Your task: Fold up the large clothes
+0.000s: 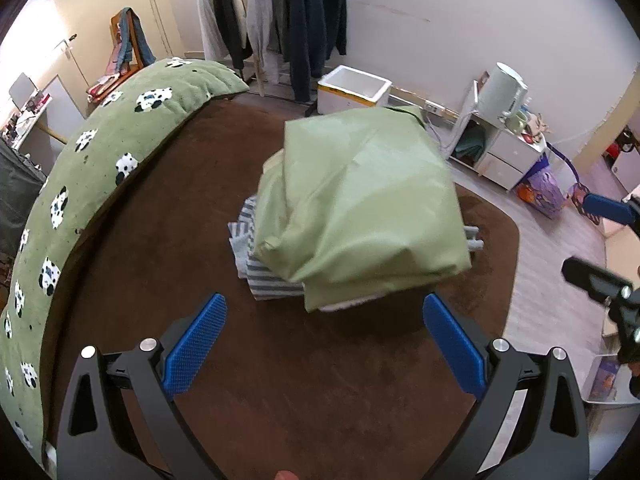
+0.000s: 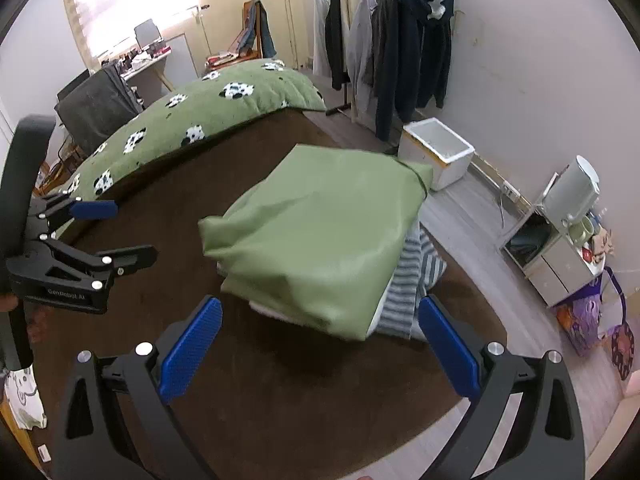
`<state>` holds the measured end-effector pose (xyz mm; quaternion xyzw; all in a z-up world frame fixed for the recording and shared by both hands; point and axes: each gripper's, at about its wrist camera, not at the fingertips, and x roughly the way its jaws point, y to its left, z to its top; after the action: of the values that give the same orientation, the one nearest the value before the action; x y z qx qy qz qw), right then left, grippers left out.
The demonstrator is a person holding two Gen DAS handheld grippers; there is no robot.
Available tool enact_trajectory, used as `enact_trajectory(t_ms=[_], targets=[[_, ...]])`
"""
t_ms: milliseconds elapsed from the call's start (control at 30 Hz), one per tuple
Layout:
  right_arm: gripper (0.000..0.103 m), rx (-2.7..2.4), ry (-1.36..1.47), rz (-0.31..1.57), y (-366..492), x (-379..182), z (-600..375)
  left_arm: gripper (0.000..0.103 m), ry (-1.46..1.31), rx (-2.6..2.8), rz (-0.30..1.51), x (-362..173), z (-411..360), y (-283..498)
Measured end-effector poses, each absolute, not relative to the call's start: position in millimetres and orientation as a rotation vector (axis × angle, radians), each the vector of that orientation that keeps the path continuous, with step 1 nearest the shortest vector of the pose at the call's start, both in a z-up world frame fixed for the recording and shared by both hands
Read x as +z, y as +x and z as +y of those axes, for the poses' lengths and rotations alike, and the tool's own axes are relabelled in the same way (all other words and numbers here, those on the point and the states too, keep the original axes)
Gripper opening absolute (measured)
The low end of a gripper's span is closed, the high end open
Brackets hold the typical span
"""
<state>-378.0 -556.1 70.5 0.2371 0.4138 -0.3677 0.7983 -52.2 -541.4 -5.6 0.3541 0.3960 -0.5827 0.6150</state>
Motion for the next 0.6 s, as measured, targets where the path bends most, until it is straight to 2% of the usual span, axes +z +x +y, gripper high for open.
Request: enact_trajectory(t_ms=[267,600], targets=[[0.097,-0.788,0.483,0.905,-376,67,-525,0.097,0.818,-1.357,0.918,-4,-511,-61],[0.097,-0.826,0.467,0.850,-370,54,-534,0.097,0.786,-1.332,0.897,-23,-518,-60]])
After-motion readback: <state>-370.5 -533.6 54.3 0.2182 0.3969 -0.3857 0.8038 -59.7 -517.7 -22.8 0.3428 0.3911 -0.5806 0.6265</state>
